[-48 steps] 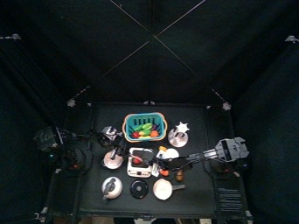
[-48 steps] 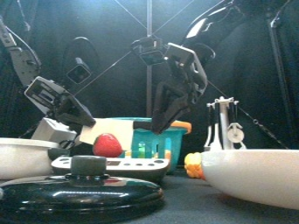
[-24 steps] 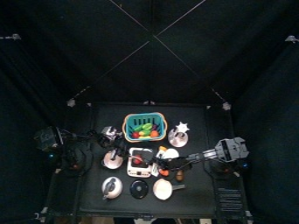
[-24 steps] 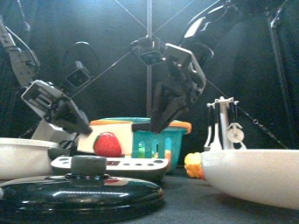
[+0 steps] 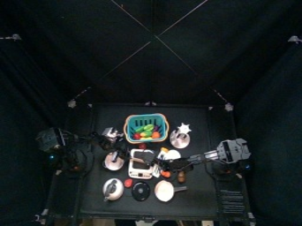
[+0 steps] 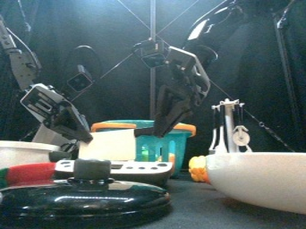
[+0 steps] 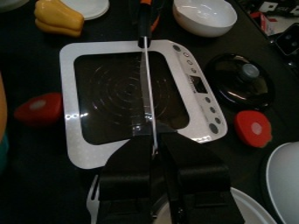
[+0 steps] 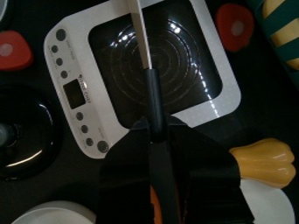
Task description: Cut strawberry and drop knife
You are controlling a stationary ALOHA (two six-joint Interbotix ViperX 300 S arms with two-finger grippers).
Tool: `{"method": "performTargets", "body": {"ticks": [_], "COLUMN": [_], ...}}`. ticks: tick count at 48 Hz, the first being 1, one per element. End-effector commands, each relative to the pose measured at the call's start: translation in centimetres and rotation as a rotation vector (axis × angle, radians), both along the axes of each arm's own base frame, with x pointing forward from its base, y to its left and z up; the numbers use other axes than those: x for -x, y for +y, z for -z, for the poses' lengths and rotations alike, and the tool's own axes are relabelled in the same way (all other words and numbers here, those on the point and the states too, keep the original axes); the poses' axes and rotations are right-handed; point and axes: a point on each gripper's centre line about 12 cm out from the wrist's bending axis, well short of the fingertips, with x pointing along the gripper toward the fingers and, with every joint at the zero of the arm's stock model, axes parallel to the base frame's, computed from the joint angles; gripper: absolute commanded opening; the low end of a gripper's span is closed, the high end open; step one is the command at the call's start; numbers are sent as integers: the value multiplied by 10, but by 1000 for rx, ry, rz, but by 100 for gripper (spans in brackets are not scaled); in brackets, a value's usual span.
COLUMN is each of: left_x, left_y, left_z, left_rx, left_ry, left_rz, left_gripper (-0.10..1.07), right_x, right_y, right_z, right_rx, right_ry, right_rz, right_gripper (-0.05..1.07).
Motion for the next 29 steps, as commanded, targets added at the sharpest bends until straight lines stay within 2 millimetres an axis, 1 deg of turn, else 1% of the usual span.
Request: {"method": "performTargets", "body": {"ticks": [1,10,17,23,29], "left_x": [5,5,4,3,3], "left_y": [-1,-1,1,2,3], "left_z": [0,-14,-24,-28,-29], "left_rx": [-8,-28,-30,-19,-13], "left_ry": [3,-43,-81,-98,-102], "left_rz": [-3,-9,-37,-60,-72], "left_gripper": [44,45,48,57,72], "right_x": [6,5,6,5,6], "right_y": [-1,-2,-2,-2,-1], "right_z": [-9,-13,-12,-12,-12], "right_rx": [8,16,15,15,16], "right_ry": [5,-5,0,-3,-3], "right_rz": [12,9,11,10,8], "right_gripper": [24,24,24,24,24]}}
